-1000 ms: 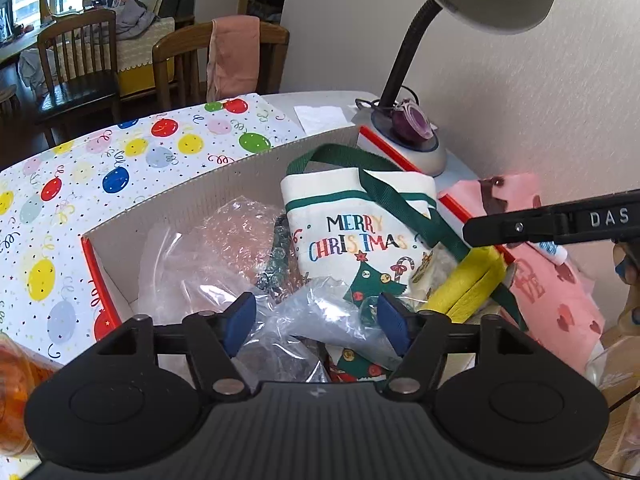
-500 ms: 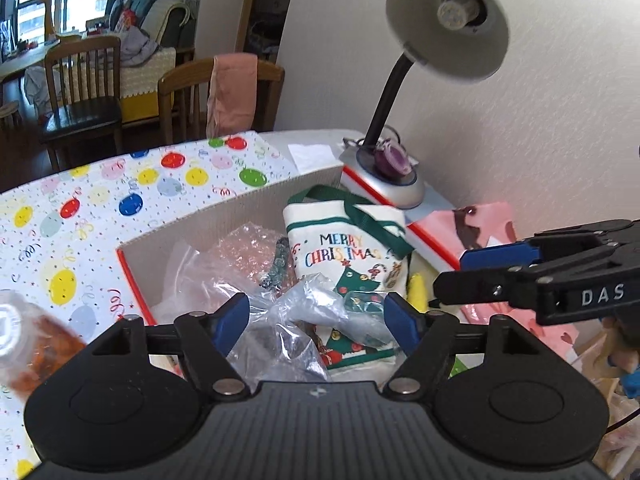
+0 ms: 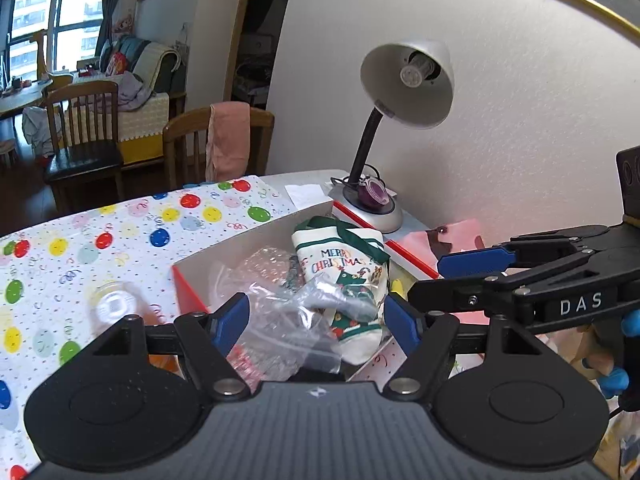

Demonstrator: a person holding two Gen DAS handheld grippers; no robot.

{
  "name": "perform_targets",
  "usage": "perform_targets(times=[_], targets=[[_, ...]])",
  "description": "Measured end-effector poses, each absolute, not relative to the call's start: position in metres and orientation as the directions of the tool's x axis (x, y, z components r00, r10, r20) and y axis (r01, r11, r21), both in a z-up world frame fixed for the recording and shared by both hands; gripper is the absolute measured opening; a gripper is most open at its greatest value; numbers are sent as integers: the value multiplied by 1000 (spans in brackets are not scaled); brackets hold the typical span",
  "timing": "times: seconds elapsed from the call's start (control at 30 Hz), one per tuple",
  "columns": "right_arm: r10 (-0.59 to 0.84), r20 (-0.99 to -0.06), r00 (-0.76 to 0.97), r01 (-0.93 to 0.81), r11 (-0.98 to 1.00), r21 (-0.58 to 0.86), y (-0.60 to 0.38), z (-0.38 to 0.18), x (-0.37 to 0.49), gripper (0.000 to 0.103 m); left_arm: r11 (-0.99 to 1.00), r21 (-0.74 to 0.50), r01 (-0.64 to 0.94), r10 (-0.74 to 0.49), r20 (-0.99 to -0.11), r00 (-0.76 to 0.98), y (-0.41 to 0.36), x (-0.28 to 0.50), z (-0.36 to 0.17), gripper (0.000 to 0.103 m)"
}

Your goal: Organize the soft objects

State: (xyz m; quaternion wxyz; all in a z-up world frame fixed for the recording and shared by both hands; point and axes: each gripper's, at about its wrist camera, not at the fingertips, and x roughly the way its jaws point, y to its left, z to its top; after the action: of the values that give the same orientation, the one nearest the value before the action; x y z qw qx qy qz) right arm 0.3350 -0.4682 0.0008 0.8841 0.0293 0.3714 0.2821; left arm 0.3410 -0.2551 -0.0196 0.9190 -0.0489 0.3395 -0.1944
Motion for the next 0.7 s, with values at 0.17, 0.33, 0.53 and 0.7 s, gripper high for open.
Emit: perform_targets(times=[0.17, 0.33, 0.53, 0.7], targets=[[528, -613, 588, -487, 836, 254, -447, 8, 309, 64, 921, -215, 326, -389, -587, 710, -231, 316, -12, 74], [526, -583, 619, -478, 842, 252, -430, 10, 286, 68, 920, -223, 323, -392, -573, 719, -208, 295, -7, 74], [493, -549, 675, -455, 864, 216, -416, 10, 257, 76, 922, -223, 316, -387, -554, 737, -182, 270, -5, 82], [484, -517, 706, -450, 870, 200, -405, 8, 236, 84, 928, -216, 304, -373, -540, 754, -165, 250, -3, 84]])
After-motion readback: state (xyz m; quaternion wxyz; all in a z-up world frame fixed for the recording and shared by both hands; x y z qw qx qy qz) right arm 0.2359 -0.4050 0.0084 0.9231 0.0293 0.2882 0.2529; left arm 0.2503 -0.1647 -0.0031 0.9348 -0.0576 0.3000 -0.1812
